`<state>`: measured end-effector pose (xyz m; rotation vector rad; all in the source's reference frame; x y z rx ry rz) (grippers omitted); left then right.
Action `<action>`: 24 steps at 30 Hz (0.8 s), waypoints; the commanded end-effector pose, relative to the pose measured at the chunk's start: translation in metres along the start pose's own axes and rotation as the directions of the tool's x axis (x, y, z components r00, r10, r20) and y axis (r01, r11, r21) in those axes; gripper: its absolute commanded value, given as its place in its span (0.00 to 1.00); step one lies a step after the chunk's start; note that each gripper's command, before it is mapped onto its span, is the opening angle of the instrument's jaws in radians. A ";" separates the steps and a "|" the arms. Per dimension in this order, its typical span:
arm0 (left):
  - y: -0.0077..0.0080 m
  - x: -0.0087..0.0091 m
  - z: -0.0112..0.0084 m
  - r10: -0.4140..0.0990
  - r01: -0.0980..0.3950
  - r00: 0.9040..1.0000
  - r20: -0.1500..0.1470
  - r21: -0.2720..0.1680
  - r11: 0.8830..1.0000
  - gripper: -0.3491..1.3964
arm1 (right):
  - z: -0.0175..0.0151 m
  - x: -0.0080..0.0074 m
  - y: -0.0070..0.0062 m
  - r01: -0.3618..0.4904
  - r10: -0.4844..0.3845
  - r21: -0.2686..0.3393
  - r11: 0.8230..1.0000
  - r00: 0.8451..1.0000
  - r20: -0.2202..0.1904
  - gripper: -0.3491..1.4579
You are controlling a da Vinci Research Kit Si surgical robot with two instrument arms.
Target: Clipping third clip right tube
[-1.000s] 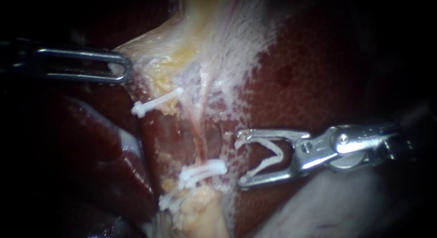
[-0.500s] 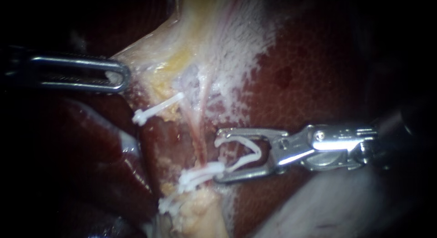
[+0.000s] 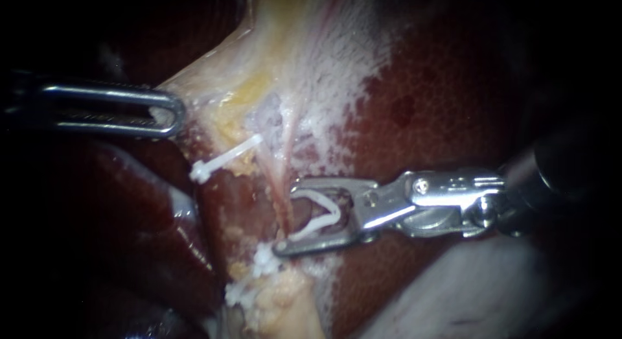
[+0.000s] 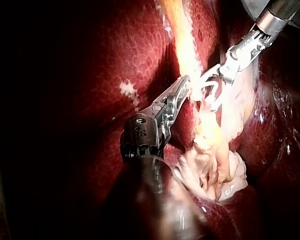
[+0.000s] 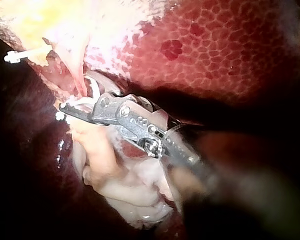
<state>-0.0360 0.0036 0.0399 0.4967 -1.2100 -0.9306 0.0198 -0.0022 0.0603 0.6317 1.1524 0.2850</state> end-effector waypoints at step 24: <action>0.0000 0.0002 0.0001 0.001 -0.001 1.000 0.000 0.001 1.000 0.00 | 0.0003 0.0007 -0.0003 -0.049 0.049 0.052 0.997 0.999 0.011 0.37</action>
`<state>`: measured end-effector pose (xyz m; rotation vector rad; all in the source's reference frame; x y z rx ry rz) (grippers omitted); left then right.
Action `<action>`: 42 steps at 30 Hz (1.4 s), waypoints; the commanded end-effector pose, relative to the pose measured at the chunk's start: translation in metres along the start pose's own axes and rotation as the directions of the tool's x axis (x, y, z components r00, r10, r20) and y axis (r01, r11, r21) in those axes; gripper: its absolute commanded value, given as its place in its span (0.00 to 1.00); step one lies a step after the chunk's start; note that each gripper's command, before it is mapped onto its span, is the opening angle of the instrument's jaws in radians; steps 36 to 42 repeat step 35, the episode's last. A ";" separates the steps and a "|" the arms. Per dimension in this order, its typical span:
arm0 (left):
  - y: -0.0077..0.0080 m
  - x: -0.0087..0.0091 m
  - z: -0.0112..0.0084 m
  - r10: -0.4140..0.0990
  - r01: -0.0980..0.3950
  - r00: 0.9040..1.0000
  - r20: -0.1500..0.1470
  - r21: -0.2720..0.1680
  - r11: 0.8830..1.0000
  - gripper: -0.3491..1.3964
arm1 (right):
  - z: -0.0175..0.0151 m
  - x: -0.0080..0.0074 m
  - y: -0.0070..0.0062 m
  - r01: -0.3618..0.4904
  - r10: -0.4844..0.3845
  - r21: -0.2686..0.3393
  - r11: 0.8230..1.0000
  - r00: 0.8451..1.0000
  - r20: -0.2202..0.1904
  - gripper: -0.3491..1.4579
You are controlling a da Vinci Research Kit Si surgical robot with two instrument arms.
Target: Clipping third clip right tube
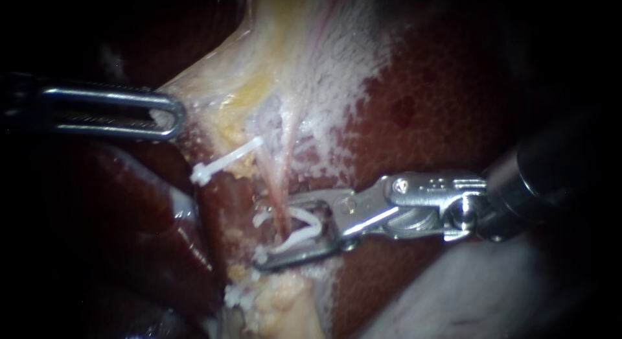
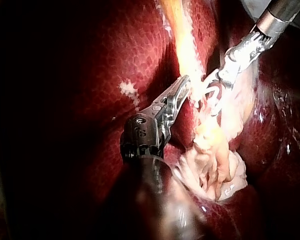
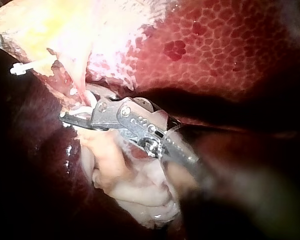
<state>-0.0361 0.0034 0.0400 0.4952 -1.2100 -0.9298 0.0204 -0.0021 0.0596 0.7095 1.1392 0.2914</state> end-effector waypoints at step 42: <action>0.0000 0.0001 0.0002 0.001 -0.001 1.000 0.000 0.001 1.000 0.00 | -0.0015 -0.0011 0.0003 -0.039 0.038 -0.045 0.998 0.999 -0.011 0.00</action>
